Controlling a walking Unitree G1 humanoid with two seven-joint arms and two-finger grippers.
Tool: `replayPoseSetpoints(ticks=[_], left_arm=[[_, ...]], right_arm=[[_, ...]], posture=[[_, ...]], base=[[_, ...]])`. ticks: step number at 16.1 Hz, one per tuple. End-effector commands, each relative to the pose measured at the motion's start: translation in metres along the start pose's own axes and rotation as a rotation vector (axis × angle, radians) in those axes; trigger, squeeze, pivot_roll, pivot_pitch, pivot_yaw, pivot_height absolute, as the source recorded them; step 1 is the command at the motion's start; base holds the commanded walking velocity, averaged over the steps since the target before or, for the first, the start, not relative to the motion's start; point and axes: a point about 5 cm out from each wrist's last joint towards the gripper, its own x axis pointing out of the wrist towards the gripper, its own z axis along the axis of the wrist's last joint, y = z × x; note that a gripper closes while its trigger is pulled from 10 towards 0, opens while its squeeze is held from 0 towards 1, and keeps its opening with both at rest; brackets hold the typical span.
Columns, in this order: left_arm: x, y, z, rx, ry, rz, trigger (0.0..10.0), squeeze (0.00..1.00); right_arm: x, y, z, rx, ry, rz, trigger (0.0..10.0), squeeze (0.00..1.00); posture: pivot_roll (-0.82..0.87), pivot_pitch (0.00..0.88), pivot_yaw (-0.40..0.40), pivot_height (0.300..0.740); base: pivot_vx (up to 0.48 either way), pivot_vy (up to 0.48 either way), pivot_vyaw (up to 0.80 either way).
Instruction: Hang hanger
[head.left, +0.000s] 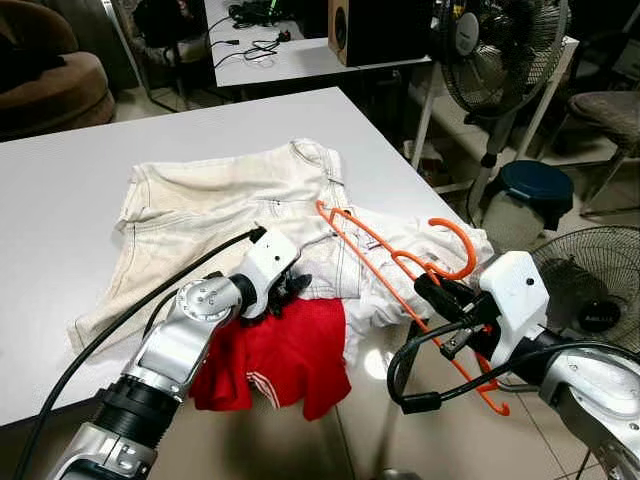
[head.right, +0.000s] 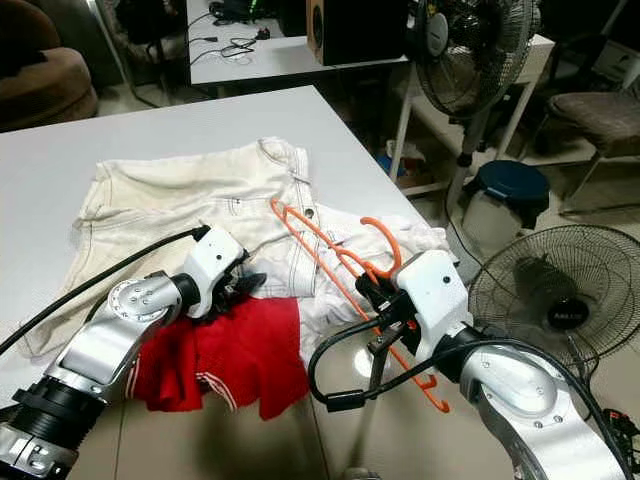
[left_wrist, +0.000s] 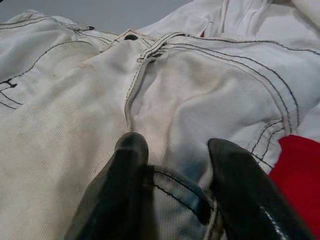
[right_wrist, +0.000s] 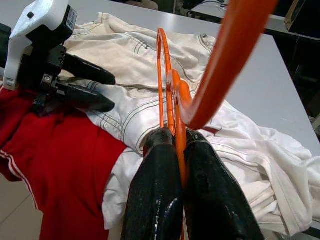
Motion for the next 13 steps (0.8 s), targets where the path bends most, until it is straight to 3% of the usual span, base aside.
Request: replayPoseSetpoints(ticks=[1,13], left_arm=[[-0.0059,0.0077,0.0016,-0.001,-0.008,0.023,0.0,0.00],[-0.0093,0.0100,0.0100,-0.018,-0.082,-0.028,0.0,0.00]], right_arm=[[0.0027,0.0026,0.0059,-0.011,-0.029,0.032,10.0,0.00],[0.0021,0.0046,0.0062,-0.002,-0.056,0.030,10.0,0.00]], posture=[[-0.26,0.000,0.030,0.740],[-0.26,0.000,0.049,0.740]], base=[[0.000,0.000,0.00],[0.000,0.000,0.00]])
